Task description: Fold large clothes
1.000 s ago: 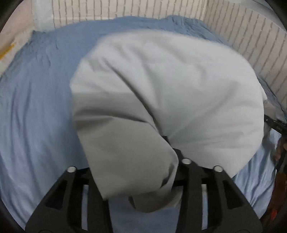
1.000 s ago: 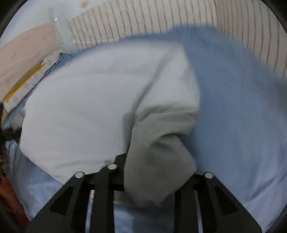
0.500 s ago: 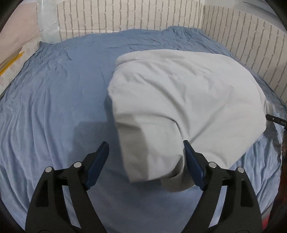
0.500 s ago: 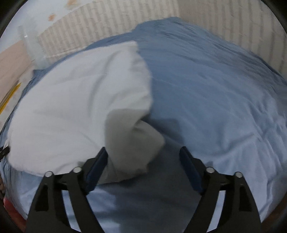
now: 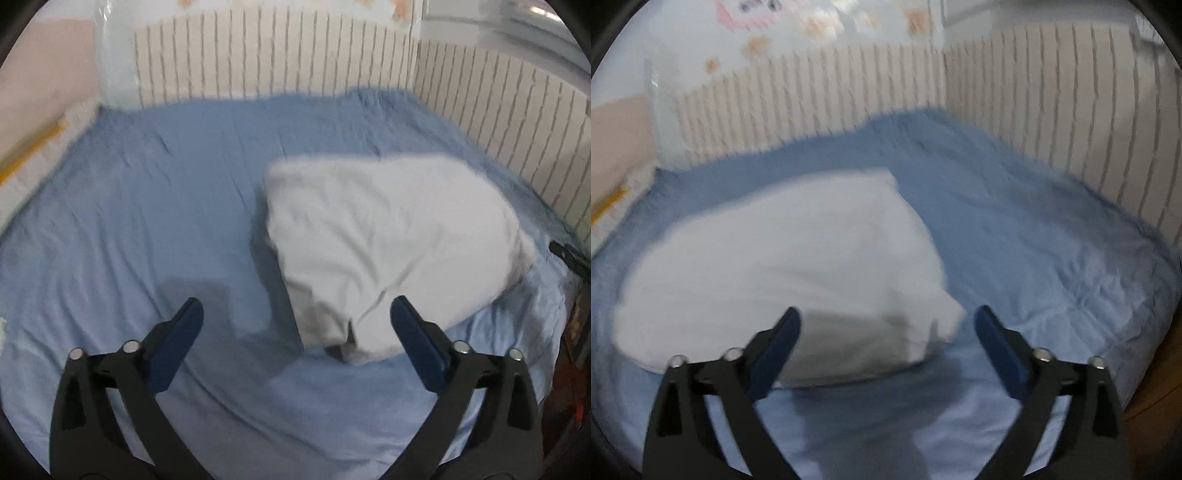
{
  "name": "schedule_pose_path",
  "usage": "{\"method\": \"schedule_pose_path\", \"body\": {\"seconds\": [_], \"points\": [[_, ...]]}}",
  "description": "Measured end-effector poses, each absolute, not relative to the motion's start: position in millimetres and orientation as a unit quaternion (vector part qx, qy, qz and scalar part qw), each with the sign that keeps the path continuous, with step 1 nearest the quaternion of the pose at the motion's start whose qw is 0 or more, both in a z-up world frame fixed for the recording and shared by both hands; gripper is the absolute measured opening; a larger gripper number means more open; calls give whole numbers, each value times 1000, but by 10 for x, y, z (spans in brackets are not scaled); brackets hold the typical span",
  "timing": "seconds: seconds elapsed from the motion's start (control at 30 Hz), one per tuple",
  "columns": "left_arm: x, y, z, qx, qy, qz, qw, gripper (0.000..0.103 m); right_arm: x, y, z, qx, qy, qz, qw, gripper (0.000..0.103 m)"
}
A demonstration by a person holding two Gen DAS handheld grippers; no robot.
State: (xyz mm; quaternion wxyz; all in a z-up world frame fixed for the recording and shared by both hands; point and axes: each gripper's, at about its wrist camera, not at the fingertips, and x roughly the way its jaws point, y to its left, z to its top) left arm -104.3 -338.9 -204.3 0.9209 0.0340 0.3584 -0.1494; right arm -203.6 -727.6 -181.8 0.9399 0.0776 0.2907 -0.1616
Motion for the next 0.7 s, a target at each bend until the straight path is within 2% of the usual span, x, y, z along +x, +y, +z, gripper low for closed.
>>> {"method": "schedule_pose_path", "body": {"seconds": [0.13, 0.23, 0.43, 0.53, 0.7], "points": [[-1144, -3423, -1638, 35, 327, -123, 936, 100, -2051, -6637, -1474, 74, 255, -120, 956, 101], [-1187, -3374, -1561, 31, 327, -92, 940, 100, -1890, -6212, -1546, 82, 275, -107, 952, 101], [-1251, -3373, -1540, 96, 330, -3, 939, 100, -1691, -5531, -1615, 60, 296, -116, 946, 101], [-1308, -3375, -1432, 98, 323, 6, 941, 100, -1702, -5346, -1473, 34, 299, -134, 944, 101], [-1468, -3344, -1120, 62, 269, -11, 961, 100, -1796, -5281, -1163, 70, 288, -106, 949, 101]]}}
